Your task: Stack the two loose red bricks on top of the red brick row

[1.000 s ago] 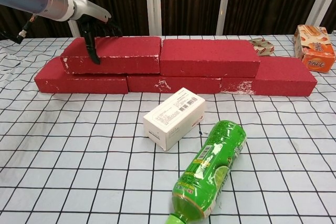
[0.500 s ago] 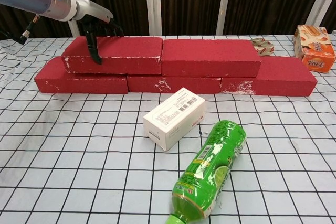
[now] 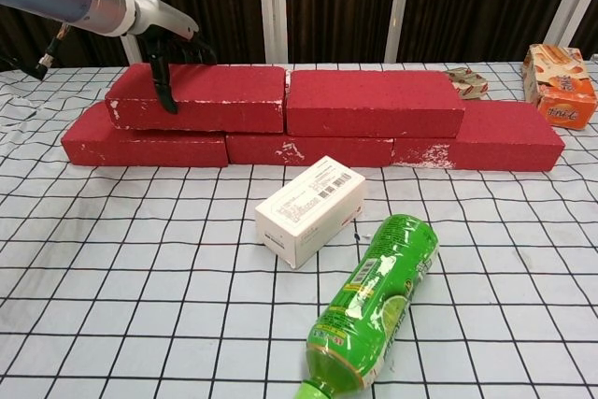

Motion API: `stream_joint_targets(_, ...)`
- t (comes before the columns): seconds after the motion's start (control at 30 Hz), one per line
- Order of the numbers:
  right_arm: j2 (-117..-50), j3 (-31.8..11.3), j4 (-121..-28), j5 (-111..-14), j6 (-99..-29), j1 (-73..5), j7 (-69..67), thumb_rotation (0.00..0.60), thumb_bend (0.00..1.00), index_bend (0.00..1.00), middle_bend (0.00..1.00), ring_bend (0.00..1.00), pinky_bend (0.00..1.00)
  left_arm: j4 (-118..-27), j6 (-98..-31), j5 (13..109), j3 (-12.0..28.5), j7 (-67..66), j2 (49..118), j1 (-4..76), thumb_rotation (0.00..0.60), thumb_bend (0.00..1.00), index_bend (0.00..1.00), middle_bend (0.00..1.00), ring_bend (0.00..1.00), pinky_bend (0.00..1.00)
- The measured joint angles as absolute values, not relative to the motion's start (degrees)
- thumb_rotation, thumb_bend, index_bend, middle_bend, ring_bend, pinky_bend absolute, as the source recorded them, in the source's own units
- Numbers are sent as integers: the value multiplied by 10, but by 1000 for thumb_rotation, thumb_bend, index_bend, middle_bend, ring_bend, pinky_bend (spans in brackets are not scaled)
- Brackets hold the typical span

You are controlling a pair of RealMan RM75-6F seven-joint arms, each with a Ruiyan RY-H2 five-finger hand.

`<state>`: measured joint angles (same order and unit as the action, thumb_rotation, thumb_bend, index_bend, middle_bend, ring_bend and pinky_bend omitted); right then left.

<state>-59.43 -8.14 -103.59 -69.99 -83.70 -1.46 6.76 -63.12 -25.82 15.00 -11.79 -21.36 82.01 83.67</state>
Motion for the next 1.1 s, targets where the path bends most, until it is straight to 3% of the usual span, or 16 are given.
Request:
stream_joint_targets(0.53, -593, -80, -1037, -699, -834, -15, 66, 600, 212, 0, 0, 0, 0, -637, -270, 125, -122, -236, 827, 847, 600, 209, 238, 213, 177, 243)
stream_joint_targets(1.1, -593, -81, -1039, -694, -834, -16, 68, 600, 212, 0, 0, 0, 0, -642, -266, 100, -127, -248, 824, 856, 600, 123, 143, 125, 95, 200)
